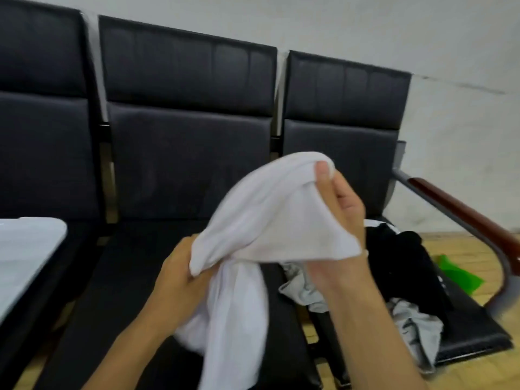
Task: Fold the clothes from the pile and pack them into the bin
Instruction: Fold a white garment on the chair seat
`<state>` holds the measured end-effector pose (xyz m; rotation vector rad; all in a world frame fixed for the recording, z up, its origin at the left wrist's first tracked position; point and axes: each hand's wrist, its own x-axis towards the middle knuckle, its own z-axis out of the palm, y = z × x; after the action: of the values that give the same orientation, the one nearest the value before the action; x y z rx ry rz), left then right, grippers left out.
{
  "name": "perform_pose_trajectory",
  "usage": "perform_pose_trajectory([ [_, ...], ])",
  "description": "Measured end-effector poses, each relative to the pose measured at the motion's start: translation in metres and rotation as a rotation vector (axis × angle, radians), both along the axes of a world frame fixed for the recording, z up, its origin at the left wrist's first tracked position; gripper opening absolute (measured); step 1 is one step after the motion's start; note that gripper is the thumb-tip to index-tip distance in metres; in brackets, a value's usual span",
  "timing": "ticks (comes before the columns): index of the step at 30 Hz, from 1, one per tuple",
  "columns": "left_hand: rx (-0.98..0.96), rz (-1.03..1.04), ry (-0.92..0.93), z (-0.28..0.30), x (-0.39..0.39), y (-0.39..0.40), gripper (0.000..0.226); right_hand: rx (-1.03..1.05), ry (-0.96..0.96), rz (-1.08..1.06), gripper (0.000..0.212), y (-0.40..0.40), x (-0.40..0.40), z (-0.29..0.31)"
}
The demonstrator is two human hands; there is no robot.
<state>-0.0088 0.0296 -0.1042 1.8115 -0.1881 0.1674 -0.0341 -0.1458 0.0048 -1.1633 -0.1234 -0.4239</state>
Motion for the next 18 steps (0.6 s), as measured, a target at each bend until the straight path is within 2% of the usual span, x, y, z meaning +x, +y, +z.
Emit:
perform_pose_trajectory([
  [2, 0.109, 0.005, 0.036, -0.004, -0.001, 0.023, 0.010, 0.148, 0.175, -0.038, 0.026, -0.011, 0.010, -0.013],
  [5, 0.237, -0.005, 0.063, -0.008, -0.005, 0.045, 0.017, 0.373, 0.443, 0.009, 0.036, -0.021, 0.022, -0.039],
  [9, 0.272, 0.066, 0.058, -0.005, -0.008, 0.068, 0.025, 0.593, 0.599, 0.119, 0.041, -0.023, 0.039, -0.068],
  [12, 0.202, 0.196, 0.012, -0.002, -0.007, 0.083, 0.025, 0.506, 0.685, 0.127, 0.055, -0.023, 0.050, -0.081],
  [14, 0.198, 0.276, -0.031, 0.000, -0.004, 0.093, 0.026, 0.421, 0.710, 0.088, 0.035, -0.020, 0.058, -0.086],
  [16, 0.264, 0.354, -0.049, -0.002, 0.001, 0.105, 0.025, 0.372, 0.710, 0.026, 0.033, -0.019, 0.065, -0.093],
  [18, 0.298, 0.415, 0.001, -0.003, 0.005, 0.116, 0.021, 0.287, 0.673, -0.134, 0.035, -0.022, 0.070, -0.102],
])
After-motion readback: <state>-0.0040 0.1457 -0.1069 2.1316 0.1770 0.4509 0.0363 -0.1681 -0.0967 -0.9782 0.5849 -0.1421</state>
